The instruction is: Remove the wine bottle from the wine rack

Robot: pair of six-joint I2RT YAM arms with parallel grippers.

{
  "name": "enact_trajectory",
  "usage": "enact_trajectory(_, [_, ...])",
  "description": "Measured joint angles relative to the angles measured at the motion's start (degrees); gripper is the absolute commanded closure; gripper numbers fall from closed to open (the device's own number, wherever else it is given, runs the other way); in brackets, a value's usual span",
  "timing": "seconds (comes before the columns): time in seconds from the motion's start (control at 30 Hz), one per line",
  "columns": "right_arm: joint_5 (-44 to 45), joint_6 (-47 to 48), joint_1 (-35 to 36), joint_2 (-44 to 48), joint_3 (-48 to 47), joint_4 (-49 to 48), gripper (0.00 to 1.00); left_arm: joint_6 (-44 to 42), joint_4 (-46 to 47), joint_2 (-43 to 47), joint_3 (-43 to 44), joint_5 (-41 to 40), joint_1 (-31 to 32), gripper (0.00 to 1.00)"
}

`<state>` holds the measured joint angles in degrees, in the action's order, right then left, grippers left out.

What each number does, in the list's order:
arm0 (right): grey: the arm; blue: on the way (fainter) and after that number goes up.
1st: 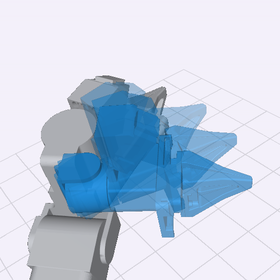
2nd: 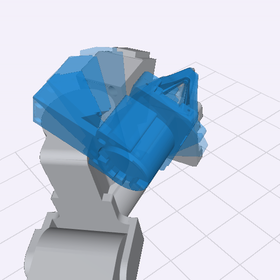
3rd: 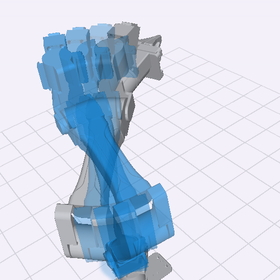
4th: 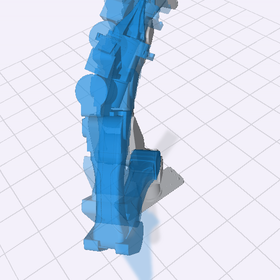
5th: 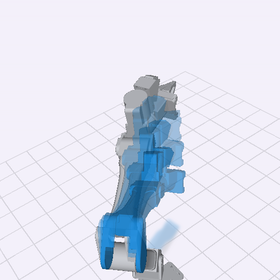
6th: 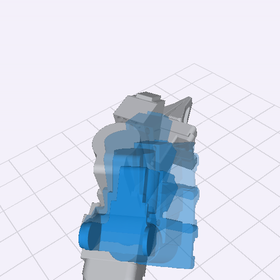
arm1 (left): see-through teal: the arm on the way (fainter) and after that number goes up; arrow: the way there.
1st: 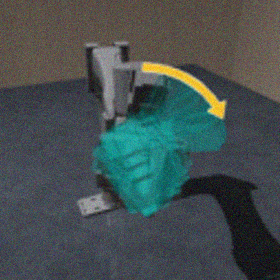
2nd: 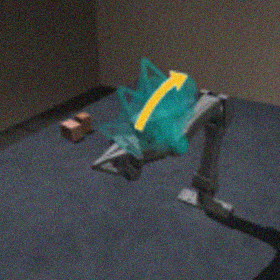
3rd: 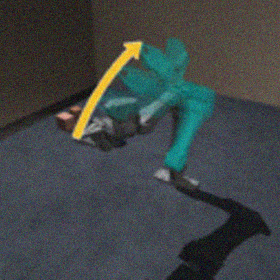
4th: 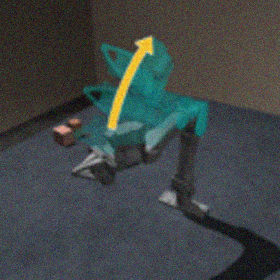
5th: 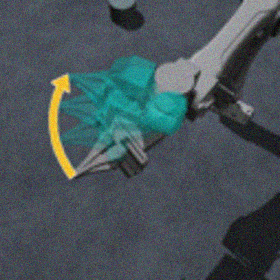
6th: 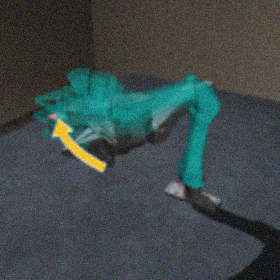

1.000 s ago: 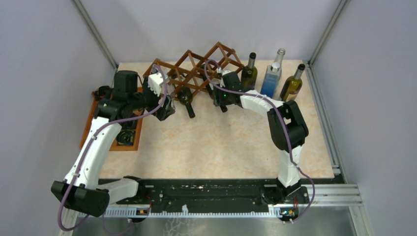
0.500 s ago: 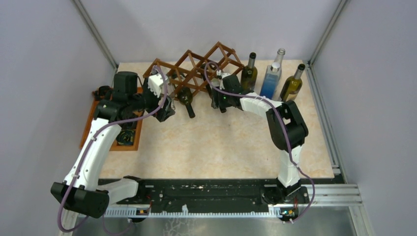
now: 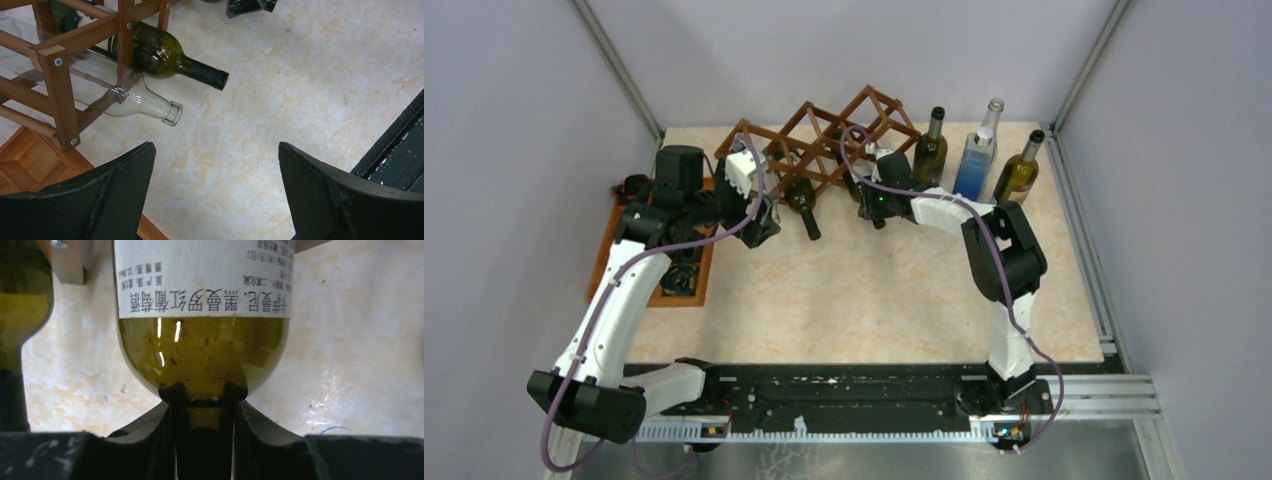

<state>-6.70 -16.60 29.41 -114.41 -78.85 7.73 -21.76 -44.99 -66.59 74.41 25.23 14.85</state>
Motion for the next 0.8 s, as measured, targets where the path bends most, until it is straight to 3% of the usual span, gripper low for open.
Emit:
enact_trajectory(0.03, [0.0,-0.4,-0.2,0.0,0.1,-0.1,1.0,0.0,0.0,0.0,0.0,0.0,0.0,0.01])
enact_trajectory(0.33, [-0.4,-1.6,0.4,6.9,10.3,-3.8,1.0,-1.9,0.0,0.0,-0.7,0.5,0.0,0.01])
enact_trajectory(0.57, [-0.1,-4.5,2.3,18.5,22.3,-3.3,1.0,-5.6,0.1,1.6,-3.5,2.0,0.0,0.01])
enact_trajectory(0.8, [-0.2,-9.0,5.2,32.3,32.4,-0.5,1.0,-14.8,0.6,6.1,-7.6,4.2,0.0,0.01])
